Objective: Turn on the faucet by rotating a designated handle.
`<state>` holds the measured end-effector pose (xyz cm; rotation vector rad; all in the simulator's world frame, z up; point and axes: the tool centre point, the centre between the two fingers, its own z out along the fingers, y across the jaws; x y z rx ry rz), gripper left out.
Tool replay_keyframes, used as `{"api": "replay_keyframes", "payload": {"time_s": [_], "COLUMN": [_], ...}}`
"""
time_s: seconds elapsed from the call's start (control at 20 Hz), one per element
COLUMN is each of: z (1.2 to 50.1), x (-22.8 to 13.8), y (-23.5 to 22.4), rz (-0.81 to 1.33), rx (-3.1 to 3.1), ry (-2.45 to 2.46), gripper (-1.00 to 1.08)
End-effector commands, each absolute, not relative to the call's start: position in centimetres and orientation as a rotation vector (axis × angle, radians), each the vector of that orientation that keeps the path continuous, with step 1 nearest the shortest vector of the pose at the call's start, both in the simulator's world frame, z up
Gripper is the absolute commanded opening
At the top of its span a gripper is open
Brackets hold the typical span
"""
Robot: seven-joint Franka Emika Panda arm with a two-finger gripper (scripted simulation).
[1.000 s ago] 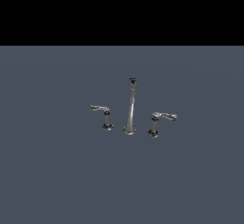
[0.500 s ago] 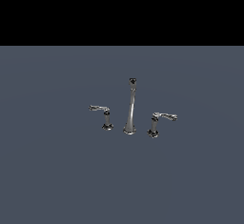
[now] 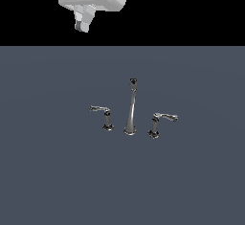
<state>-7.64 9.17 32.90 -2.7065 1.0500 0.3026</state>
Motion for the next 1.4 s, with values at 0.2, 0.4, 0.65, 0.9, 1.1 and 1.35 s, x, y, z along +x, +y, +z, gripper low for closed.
{"api": "replay_keyframes", "payload": {"time_s": [0.2, 0.4, 0.65, 0.9, 1.1, 1.35], "z": [27.4, 24.0, 19.8, 15.8, 13.0, 10.6], "x": [-4.9, -3.4, -1.9, -0.5, 0.4, 1.3], "y": [10.3, 10.7, 10.8, 10.4, 9.9, 9.2], "rz": [0.353, 0.360, 0.338, 0.278, 0.204, 0.111], "rx": [-2.587, -2.508, -2.400, -2.278, -2.175, -2.067], "ry": [1.363, 1.558, 1.800, 2.032, 2.196, 2.340], "gripper": [-1.00, -1.00, -1.00, -1.00, -1.00, -1.00]}}
